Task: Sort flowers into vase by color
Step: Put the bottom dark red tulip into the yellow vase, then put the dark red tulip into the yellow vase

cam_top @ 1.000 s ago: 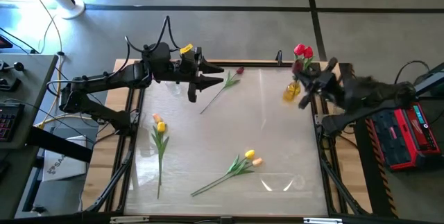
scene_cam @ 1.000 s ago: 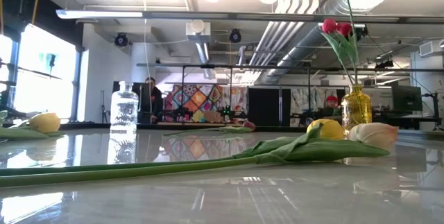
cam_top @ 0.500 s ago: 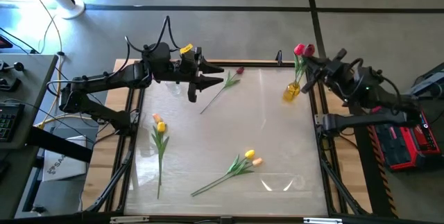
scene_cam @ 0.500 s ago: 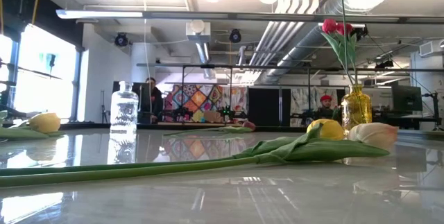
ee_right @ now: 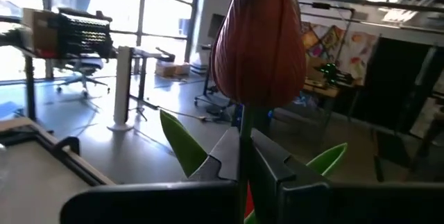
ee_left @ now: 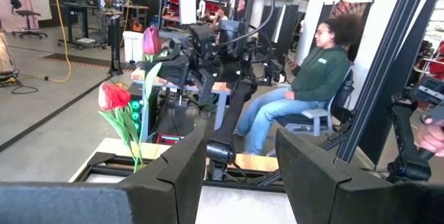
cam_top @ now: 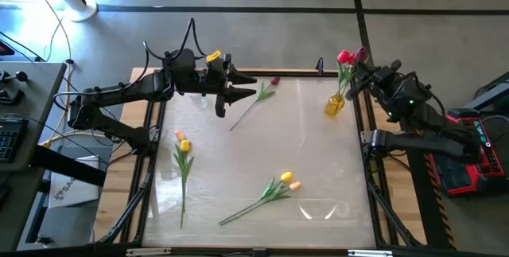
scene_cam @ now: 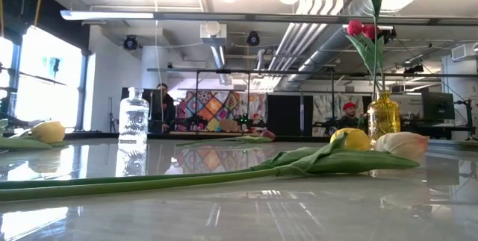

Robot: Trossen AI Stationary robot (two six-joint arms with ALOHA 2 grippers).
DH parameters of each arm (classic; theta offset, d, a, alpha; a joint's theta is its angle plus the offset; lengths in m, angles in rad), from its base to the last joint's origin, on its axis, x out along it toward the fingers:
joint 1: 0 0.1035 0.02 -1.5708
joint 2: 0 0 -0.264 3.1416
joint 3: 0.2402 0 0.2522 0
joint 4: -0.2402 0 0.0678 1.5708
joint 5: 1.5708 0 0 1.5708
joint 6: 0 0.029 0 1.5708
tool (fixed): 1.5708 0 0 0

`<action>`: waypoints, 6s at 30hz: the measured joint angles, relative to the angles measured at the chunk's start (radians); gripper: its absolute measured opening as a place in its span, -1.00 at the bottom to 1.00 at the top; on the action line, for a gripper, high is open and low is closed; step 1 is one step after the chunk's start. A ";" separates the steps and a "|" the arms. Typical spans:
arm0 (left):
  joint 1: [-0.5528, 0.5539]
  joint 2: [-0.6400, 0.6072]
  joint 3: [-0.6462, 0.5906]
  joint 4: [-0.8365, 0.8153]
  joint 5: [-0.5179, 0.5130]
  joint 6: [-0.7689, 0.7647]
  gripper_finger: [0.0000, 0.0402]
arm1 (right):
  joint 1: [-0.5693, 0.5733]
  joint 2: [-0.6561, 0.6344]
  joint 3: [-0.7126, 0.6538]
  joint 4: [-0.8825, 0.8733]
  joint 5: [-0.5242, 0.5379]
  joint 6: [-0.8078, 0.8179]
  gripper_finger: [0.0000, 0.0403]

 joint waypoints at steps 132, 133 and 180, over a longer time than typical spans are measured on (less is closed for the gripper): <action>0.000 0.000 0.000 0.000 0.000 0.000 -0.19 | -0.219 -0.070 0.048 -0.344 -0.206 0.513 -0.16; 0.000 0.000 0.000 0.000 0.000 0.000 -0.19 | -0.218 -0.070 0.055 -0.353 -0.218 0.519 -0.16; 0.000 -0.001 0.000 0.029 0.000 -0.071 -0.19 | -0.219 -0.065 0.060 -0.494 -0.328 0.588 -0.16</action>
